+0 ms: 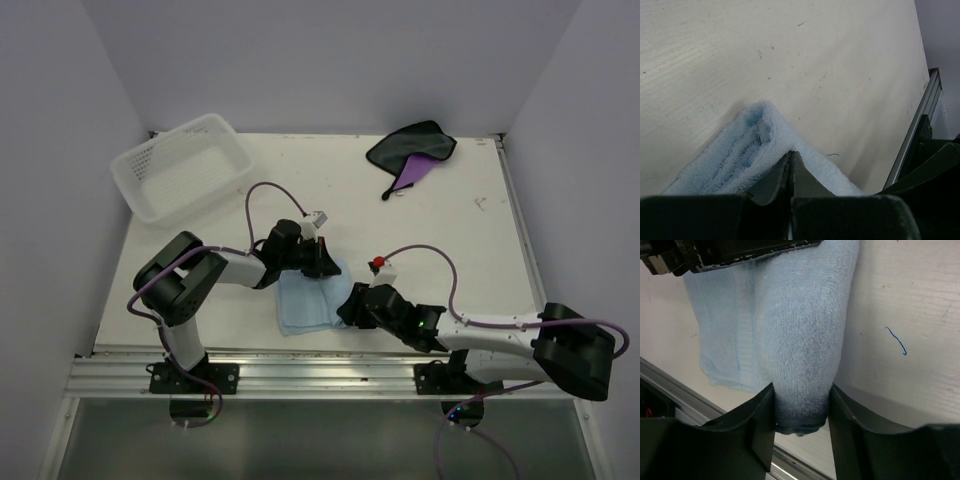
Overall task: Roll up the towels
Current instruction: Roll the towel
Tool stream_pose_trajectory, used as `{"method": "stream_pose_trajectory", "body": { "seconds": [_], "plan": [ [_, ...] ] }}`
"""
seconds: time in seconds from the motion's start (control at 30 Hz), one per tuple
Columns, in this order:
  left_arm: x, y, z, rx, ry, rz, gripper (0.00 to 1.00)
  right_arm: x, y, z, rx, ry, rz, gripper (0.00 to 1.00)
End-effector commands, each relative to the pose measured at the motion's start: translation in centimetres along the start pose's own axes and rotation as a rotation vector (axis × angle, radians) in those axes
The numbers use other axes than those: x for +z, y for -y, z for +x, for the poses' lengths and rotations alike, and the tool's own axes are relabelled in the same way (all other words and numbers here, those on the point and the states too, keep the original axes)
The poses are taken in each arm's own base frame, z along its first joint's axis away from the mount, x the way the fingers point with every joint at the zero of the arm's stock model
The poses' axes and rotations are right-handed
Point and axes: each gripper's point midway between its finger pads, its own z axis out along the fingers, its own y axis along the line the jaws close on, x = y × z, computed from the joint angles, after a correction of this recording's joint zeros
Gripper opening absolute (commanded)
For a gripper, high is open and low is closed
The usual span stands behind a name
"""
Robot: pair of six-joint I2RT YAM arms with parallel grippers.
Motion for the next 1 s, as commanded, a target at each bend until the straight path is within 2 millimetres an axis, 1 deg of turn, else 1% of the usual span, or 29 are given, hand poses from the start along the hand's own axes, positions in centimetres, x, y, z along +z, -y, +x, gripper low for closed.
{"method": "stream_pose_trajectory", "body": {
  "seconds": [0.0,0.03,0.07,0.1,0.13,0.17,0.2,0.23,0.27,0.33,0.37,0.4,0.43,0.47,0.5,0.53,0.57,0.6,0.63,0.67,0.73,0.77,0.83,0.93,0.97],
  "plan": [
    [-0.3,-1.5,-0.1,0.029,0.006,-0.065,0.00,0.2,-2.2,-1.5,-0.025,0.056,-0.059,0.42],
    [-0.3,-1.5,-0.2,0.030,0.006,-0.066,0.00,0.2,-2.3,-1.6,-0.031,0.055,-0.060,0.39],
    [-0.4,-1.5,-0.2,0.029,0.006,-0.068,0.00,0.3,-2.5,-1.6,-0.042,0.053,-0.057,0.31],
    [-0.3,-1.4,-0.3,0.030,0.006,-0.066,0.00,0.3,-2.7,-1.4,-0.069,0.048,-0.059,0.28],
    [-0.3,-1.4,-0.4,0.030,0.008,-0.067,0.00,0.3,-2.5,-1.2,-0.087,0.044,-0.044,0.24],
    [-0.3,-1.3,-0.5,0.030,0.009,-0.065,0.00,0.4,-2.6,-1.5,-0.105,0.061,-0.029,0.18],
    [-0.3,-1.2,-0.6,0.028,0.008,-0.063,0.00,0.3,-2.8,-1.2,-0.145,0.058,-0.028,0.15],
    [-0.3,-1.1,-0.7,0.033,0.009,-0.061,0.00,0.1,-2.2,-0.9,-0.181,0.053,0.009,0.13],
    [-0.4,-0.8,-1.0,0.039,0.015,-0.057,0.00,0.0,-2.5,-1.2,-0.206,0.065,0.022,0.09],
    [-0.6,-0.8,-1.3,0.040,0.019,-0.059,0.00,-0.5,-2.0,-1.1,-0.294,0.090,0.071,0.08],
    [-0.7,-0.5,-1.6,0.044,0.025,-0.055,0.00,-0.7,-2.5,-1.4,-0.317,0.105,0.072,0.09],
    [-0.8,-0.5,-1.6,0.041,0.025,-0.058,0.00,-1.0,-2.3,-1.4,-0.379,0.119,0.096,0.10],
    [-0.8,-0.4,-1.9,0.042,0.027,-0.057,0.00,-1.2,-1.7,-1.3,-0.418,0.111,0.128,0.10],
    [-1.0,-0.2,-2.1,0.045,0.033,-0.053,0.00,-1.4,-2.3,-1.8,-0.437,0.124,0.137,0.10],
    [-1.0,0.0,-2.2,0.044,0.031,-0.051,0.00,-1.5,-2.3,-1.6,-0.484,0.122,0.148,0.10],
    [-1.0,0.0,-2.3,0.039,0.034,-0.049,0.00,-1.7,-1.8,-2.0,-0.518,0.134,0.189,0.10],
    [-1.1,0.3,-2.5,0.042,0.040,-0.043,0.00,-1.8,-2.4,-2.6,-0.530,0.146,0.194,0.09],
    [-1.1,0.4,-2.5,0.039,0.041,-0.040,0.00,-1.9,-2.4,-2.7,-0.559,0.145,0.208,0.08],
    [-1.1,0.5,-2.8,0.035,0.046,-0.039,0.00,-1.9,-1.7,-2.8,-0.597,0.144,0.251,0.08],
    [-1.2,0.7,-2.9,0.033,0.048,-0.037,0.00,-2.0,-2.1,-2.9,-0.613,0.146,0.255,0.08],
    [-1.2,0.7,-3.1,0.025,0.039,-0.050,0.00,-1.8,-1.6,-2.8,-0.672,0.139,0.292,0.07],
    [-1.4,1.0,-3.5,0.028,0.048,-0.044,0.00,-1.8,-1.8,-3.0,-0.691,0.155,0.307,0.07],
    [-1.6,1.4,-3.7,0.028,0.054,-0.036,0.00,-1.9,-1.8,-2.7,-0.735,0.152,0.320,0.07],
    [-2.4,2.5,-4.7,0.051,0.080,-0.021,0.00,-1.8,-2.0,-2.4,-0.809,0.164,0.358,0.06],
    [-2.6,2.6,-4.7,0.052,0.079,-0.026,0.00,-1.6,-2.4,-2.2,-0.841,0.174,0.369,0.06]
  ]
}}
